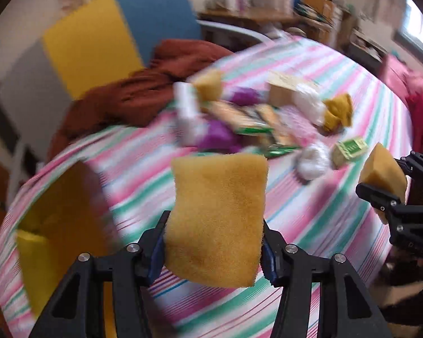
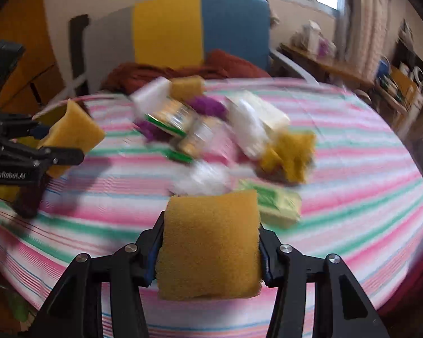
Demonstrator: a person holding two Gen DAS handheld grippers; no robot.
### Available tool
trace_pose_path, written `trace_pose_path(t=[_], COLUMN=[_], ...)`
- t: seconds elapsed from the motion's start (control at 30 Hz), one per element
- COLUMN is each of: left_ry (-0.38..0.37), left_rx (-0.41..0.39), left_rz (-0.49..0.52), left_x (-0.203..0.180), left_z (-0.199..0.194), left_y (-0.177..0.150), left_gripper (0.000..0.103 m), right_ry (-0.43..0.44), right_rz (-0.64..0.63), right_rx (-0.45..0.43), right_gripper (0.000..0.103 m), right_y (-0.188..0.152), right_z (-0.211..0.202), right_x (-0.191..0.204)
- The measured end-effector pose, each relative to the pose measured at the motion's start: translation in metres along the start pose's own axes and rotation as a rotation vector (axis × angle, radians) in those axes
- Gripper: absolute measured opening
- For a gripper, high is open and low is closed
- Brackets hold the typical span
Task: Organize objects
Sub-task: 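Carry the yellow sponge to the gold tray and open the right tool, then move the right tool back and grasp the green medicine box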
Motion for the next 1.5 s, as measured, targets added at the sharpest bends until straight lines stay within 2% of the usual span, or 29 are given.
trace_pose_path(t=[0.07, 0.17, 0.27, 0.37, 0.43, 0.5, 0.57, 0.63, 0.7, 0.77, 0.87, 0.97, 1.07, 1.17, 1.3, 1.4, 1.5], left_ry=[0.046, 0.137, 0.231, 0.279, 0.311, 0.339, 0.347, 0.342, 0.337, 0.340, 0.341, 0.345, 0.338, 0.333, 0.272, 0.242, 0.200], left_rx=[-0.028, -0.038, -0.002, 0.044, 0.060, 0.056, 0.047, 0.049, 0.051, 0.048, 0.056, 0.045, 0.041, 0.030, 0.004, -0.008, -0.009], left_rz=[-0.053, -0.130, -0.209, -0.274, -0.299, -0.334, -0.354, -0.375, -0.389, -0.382, -0.394, -0.412, -0.422, -0.425, -0.419, -0.387, -0.346], left_x=[0.033, 0.085, 0.136, 0.174, 0.191, 0.203, 0.211, 0.215, 0.218, 0.218, 0.219, 0.221, 0.221, 0.216, 0.195, 0.171, 0.142], left_z=[-0.015, -0.038, -0.045, -0.038, -0.032, -0.030, -0.030, -0.027, -0.027, -0.029, -0.030, -0.038, -0.042, -0.046, -0.051, -0.054, -0.051], left_y=[-0.006, -0.037, -0.072, -0.096, -0.109, -0.120, -0.126, -0.132, -0.134, -0.138, -0.139, -0.141, -0.144, -0.143, -0.135, -0.124, -0.109], left_gripper=[0.057, 0.058, 0.059, 0.060, 0.075, 0.085, 0.088, 0.095, 0.097, 0.098, 0.099, 0.099, 0.099, 0.099, 0.100, 0.101, 0.101], right_ry=[0.039, 0.115, 0.183, 0.269, 0.339, 0.376, 0.393, 0.410, 0.420, 0.427, 0.441, 0.425, 0.418, 0.380, 0.266, 0.160, 0.007], right_rz=[-0.052, -0.131, -0.219, -0.284, -0.314, -0.345, -0.363, -0.371, -0.369, -0.362, -0.361, -0.363, -0.325, -0.321, -0.303, -0.237, -0.158], right_rx=[-0.025, -0.069, -0.091, -0.088, -0.068, -0.042, -0.025, -0.013, 0.002, -0.009, -0.004, 0.002, -0.058, -0.080, -0.073, -0.035, -0.008], right_gripper=[0.054, 0.054, 0.054, 0.054, 0.054, 0.055, 0.056, 0.056, 0.057, 0.057, 0.064, 0.064, 0.064, 0.064, 0.064, 0.064, 0.065], right_y=[0.017, 0.046, 0.072, 0.090, 0.095, 0.099, 0.098, 0.097, 0.093, 0.091, 0.091, 0.091, 0.093, 0.085, 0.049, 0.016, -0.008], right_z=[-0.005, -0.007, -0.002, 0.012, 0.023, 0.036, 0.049, 0.055, 0.058, 0.054, 0.056, 0.055, 0.037, 0.024, 0.015, 0.013, 0.008], right_x=[0.032, 0.090, 0.153, 0.216, 0.250, 0.278, 0.301, 0.313, 0.322, 0.321, 0.322, 0.317, 0.300, 0.278, 0.222, 0.157, 0.079])
Point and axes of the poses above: each gripper's, at about its wrist camera, not at the fingertips, and z roughly the way its jaws point, x to its left, y to its top, the point moved 8 cm from there along z, roughly the way its jaws point, and after that the axes turned 2 degrees about y, right-handed, at the moved point
